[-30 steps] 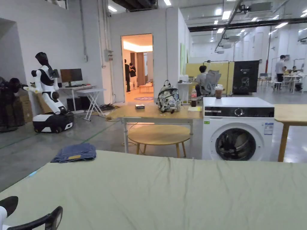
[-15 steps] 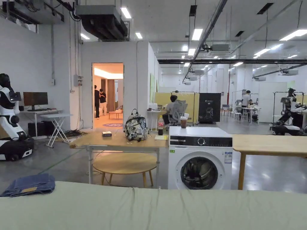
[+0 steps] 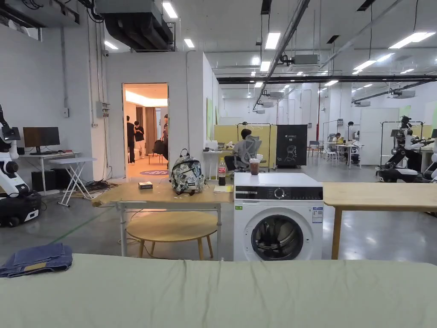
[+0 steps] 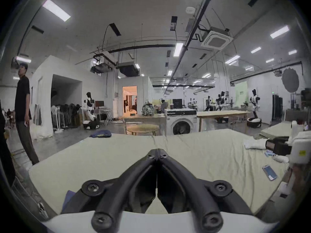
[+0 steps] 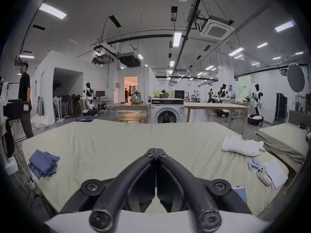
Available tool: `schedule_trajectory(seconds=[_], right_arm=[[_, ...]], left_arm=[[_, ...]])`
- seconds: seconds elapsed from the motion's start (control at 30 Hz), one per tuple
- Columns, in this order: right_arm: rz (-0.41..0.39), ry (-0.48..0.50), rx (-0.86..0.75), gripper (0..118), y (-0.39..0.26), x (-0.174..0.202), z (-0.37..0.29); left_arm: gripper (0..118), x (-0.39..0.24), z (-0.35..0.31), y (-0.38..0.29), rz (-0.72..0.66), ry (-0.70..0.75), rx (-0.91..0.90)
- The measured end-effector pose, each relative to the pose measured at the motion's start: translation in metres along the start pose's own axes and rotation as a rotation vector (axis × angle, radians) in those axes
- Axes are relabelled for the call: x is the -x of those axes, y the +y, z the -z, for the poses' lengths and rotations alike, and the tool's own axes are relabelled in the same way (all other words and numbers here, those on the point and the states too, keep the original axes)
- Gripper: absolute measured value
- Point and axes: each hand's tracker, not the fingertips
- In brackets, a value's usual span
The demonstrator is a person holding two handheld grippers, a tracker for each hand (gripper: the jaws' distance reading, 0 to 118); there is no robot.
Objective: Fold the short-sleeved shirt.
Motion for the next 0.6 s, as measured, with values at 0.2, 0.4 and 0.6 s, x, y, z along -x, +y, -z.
schedule_trajectory(seconds=[0.2,0.4,0.6], right_arm=[[0.038,0.017,0.025,0,-0.0001,-0.0032,0.0043],[0.024,0.022,0.024,0,0.0000,0.0015,0.0045],[0.040,0.020,0.016,0,0.0066,0.0001,0.0044]], left_arm=[[0,0.0097,-0.0021,-0.0003,-0.045,-0.005,-0.002],[0,0.0101,-0.0028,0.0001,-0.045,-0.001,0.006],[0,0.0074,-0.0028,0.0018,-0.033,-0.007,0.005]])
